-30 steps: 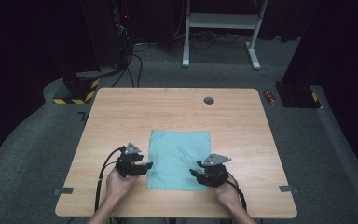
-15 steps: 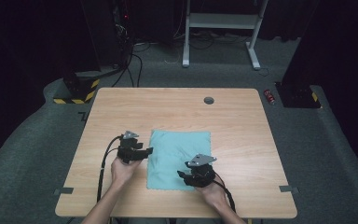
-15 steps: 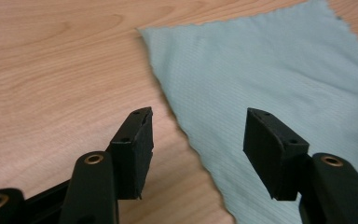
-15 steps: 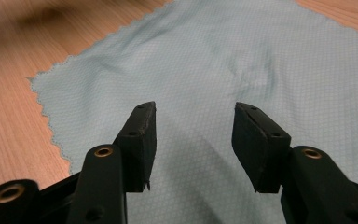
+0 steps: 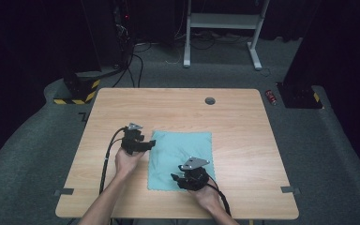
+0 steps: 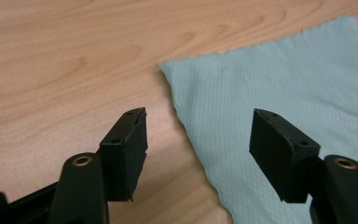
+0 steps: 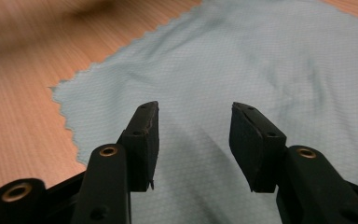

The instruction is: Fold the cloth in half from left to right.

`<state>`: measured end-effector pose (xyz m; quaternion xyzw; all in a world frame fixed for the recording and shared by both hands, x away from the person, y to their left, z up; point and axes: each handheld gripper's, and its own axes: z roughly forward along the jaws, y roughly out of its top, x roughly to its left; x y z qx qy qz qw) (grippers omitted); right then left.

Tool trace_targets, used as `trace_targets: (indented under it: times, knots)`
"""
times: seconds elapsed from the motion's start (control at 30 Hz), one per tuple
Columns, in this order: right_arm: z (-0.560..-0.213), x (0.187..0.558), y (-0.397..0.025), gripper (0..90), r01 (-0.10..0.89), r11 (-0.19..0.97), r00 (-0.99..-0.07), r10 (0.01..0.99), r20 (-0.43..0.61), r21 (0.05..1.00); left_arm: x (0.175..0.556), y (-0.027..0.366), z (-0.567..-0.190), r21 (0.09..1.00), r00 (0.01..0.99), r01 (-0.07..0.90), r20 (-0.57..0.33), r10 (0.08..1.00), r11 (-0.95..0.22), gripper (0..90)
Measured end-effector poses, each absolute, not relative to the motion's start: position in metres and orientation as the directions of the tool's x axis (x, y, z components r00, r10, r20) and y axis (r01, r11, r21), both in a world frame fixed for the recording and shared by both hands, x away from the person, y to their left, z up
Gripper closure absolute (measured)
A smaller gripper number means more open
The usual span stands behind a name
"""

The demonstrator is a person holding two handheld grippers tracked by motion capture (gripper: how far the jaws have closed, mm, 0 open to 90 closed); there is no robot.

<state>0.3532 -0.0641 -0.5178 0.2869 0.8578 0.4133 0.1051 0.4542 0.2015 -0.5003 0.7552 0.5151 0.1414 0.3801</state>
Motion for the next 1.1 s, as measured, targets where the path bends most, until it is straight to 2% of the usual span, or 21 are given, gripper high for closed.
trace_targets:
  times: [0.1, 0.2, 0.27, 0.37, 0.53, 0.93, 1.03, 1.07, 1.1]
  knots:
    - [-0.518, 0.353, -0.059, 53.3, 0.410, 0.495, -0.821, 0.566, 0.074, 0.766, 0.460, 0.206, -0.505, 0.709, 0.407, 0.688, -0.203, 0.891, -0.153, 36.8]
    - [-0.518, 0.352, -0.053, 53.3, 0.395, 0.503, -0.833, 0.549, 0.068, 0.769, 0.467, 0.205, -0.509, 0.690, 0.404, 0.698, -0.160, 0.901, -0.190, 37.0]
    - [-0.518, 0.349, -0.048, 53.4, 0.375, 0.523, -0.842, 0.537, 0.046, 0.766, 0.471, 0.204, -0.505, 0.714, 0.411, 0.673, -0.145, 0.900, -0.193, 38.5]
    - [-0.518, 0.349, -0.046, 53.4, 0.377, 0.520, -0.845, 0.532, 0.054, 0.766, 0.473, 0.206, -0.505, 0.736, 0.410, 0.657, -0.163, 0.897, -0.167, 42.2]
    - [-0.517, 0.348, -0.041, 53.7, 0.379, 0.530, -0.852, 0.521, 0.062, 0.759, 0.476, 0.206, -0.510, 0.758, 0.418, 0.627, -0.135, 0.899, -0.178, 46.3]
    - [-0.518, 0.344, -0.022, 56.7, 0.368, 0.539, -0.865, 0.497, 0.066, 0.758, 0.485, 0.217, -0.517, 0.735, 0.374, 0.670, -0.212, 0.903, -0.104, 51.4]
    - [-0.519, 0.344, -0.018, 58.1, 0.366, 0.552, -0.868, 0.494, 0.060, 0.749, 0.490, 0.212, -0.517, 0.694, 0.396, 0.704, -0.203, 0.896, -0.153, 51.7]
    - [-0.520, 0.344, -0.017, 58.4, 0.361, 0.556, -0.870, 0.489, 0.056, 0.748, 0.491, 0.210, -0.515, 0.706, 0.399, 0.689, -0.178, 0.900, -0.166, 51.0]
    - [-0.520, 0.343, -0.016, 58.6, 0.363, 0.558, -0.870, 0.489, 0.058, 0.746, 0.493, 0.210, -0.512, 0.704, 0.399, 0.693, -0.197, 0.895, -0.154, 52.3]
